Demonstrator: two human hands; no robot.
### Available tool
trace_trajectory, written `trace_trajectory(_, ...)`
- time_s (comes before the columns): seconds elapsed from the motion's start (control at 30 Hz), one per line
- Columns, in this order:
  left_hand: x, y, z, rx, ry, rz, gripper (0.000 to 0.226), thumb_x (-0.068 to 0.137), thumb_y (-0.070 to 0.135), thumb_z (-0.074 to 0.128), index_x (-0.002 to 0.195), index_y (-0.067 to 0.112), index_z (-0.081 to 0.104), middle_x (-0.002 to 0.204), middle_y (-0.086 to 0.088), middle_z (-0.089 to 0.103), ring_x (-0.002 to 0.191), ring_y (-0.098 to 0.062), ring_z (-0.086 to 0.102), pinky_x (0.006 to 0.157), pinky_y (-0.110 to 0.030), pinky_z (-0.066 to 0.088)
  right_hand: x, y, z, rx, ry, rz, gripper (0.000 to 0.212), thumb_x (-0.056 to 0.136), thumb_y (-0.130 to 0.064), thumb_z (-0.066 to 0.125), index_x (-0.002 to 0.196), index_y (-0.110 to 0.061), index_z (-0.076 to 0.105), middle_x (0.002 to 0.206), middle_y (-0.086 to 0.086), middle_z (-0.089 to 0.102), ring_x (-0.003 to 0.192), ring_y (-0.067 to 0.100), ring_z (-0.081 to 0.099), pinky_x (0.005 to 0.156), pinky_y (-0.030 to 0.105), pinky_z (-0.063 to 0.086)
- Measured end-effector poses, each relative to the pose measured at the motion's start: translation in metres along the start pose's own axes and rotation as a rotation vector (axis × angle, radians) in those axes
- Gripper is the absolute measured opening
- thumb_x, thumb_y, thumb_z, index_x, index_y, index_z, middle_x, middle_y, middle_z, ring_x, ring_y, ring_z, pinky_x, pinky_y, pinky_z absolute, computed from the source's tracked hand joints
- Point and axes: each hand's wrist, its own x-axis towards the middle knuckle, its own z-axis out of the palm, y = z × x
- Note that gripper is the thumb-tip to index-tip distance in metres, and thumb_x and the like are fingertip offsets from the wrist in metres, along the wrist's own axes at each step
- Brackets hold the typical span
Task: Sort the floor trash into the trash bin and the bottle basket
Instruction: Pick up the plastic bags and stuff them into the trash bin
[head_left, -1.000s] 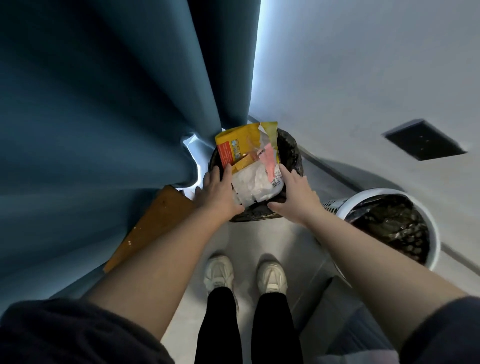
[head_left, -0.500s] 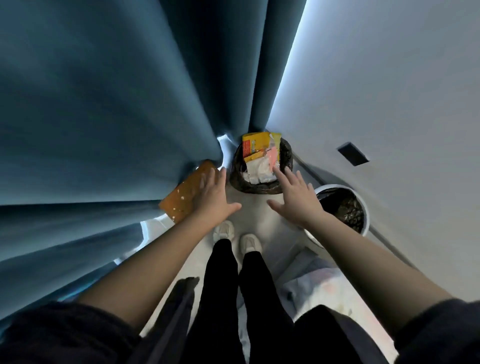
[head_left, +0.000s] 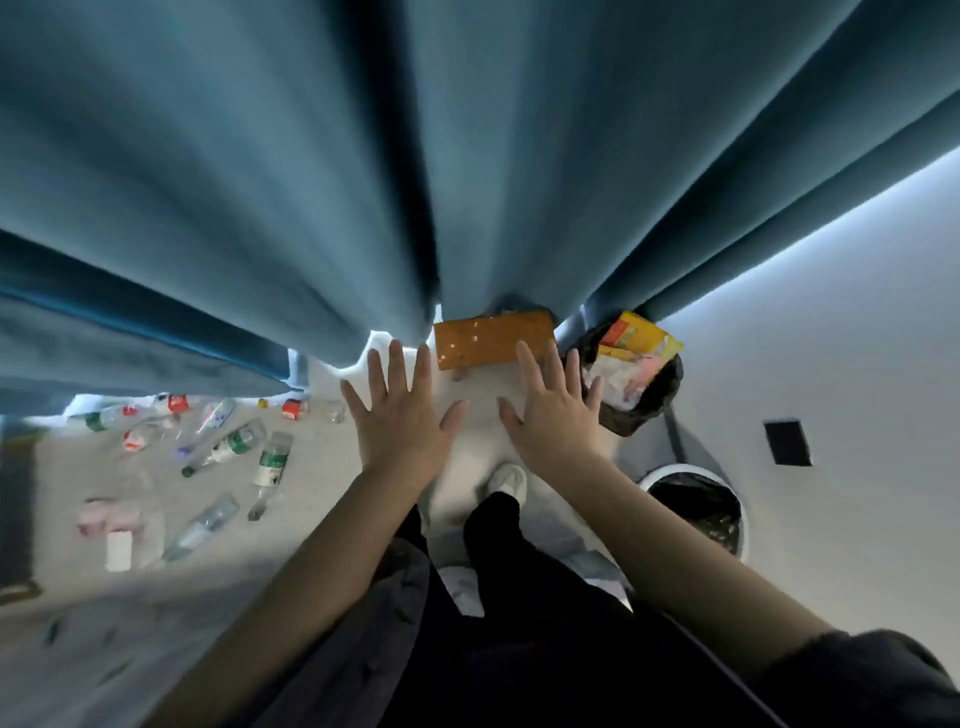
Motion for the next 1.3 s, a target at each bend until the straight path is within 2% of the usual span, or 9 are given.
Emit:
trace_trajectory(0.2, -0.041, -0.130, 0.007, -0.130, -0.004, -0.358, 0.076, 0.091, 0.063, 0.028, 0.152, 0.025, 0.002, 0.160, -0.006, 0.000, 0.147, -0.029, -0.004, 0.113, -0.060, 0.003, 0.011, -0.124, 0.030, -0.188, -0.100, -0.234, 0.069, 0.097, -0.054, 0.028, 0.153, -0.030, -0.005, 0.161, 0.005, -0.006, 0.147, 0.031, -0.010, 0.116, 0.058, 0.002)
trace_trajectory(0.3, -0.064, -0.204, 0.010, -0.162, -0.015, -0.469, 0.078, 0.091, 0.064, 0.028, 0.152, 0.024, 0.000, 0.160, -0.006, 0.000, 0.147, -0.029, -0.002, 0.113, -0.060, 0.005, 0.009, -0.199, 0.050, -0.235, -0.117, -0.317, 0.069, 0.097, -0.052, 0.030, 0.152, -0.030, -0.004, 0.161, 0.006, -0.005, 0.147, 0.032, -0.007, 0.117, 0.056, 0.000)
trace_trajectory(0.5, -0.106, -0.328, 0.008, -0.228, -0.026, -0.623, 0.076, 0.092, 0.063, 0.026, 0.152, 0.023, 0.001, 0.160, -0.006, -0.002, 0.147, -0.028, -0.005, 0.112, -0.060, 0.001, -0.004, -0.336, 0.103, -0.277, -0.170, -0.477, 0.070, 0.094, -0.050, 0.038, 0.151, -0.031, 0.002, 0.161, 0.004, -0.001, 0.147, 0.030, -0.003, 0.115, 0.057, 0.004)
trace_trajectory(0.77, -0.146, -0.420, 0.036, -0.398, -0.097, -0.892, 0.074, 0.093, 0.062, 0.025, 0.152, 0.022, 0.004, 0.160, -0.007, -0.003, 0.147, -0.028, -0.007, 0.112, -0.062, 0.001, -0.012, -0.437, 0.158, -0.414, -0.298, -0.711, 0.070, 0.094, -0.047, 0.038, 0.151, -0.032, 0.000, 0.161, 0.003, -0.002, 0.147, 0.030, -0.002, 0.114, 0.056, 0.005)
trace_trajectory(1.03, -0.145, -0.506, 0.079, -0.544, -0.145, -1.168, 0.074, 0.093, 0.060, 0.029, 0.152, 0.021, 0.005, 0.160, -0.006, 0.000, 0.147, -0.028, -0.005, 0.113, -0.060, 0.004, 0.020, -0.550, 0.222, -0.576, -0.393, -0.940, 0.073, 0.094, -0.043, 0.041, 0.152, -0.031, -0.001, 0.161, 0.007, 0.000, 0.147, 0.029, -0.001, 0.115, 0.053, 0.006)
trace_trajectory(1.3, -0.120, -0.618, 0.172, -0.663, -0.210, -1.293, 0.073, 0.094, 0.056, 0.033, 0.152, 0.021, 0.003, 0.160, -0.005, 0.000, 0.147, -0.026, -0.003, 0.114, -0.058, 0.006, 0.062, -0.661, 0.334, -0.747, -0.444, -1.128, 0.075, 0.094, -0.042, 0.042, 0.152, -0.031, -0.003, 0.161, 0.006, -0.002, 0.147, 0.029, -0.002, 0.115, 0.051, 0.007)
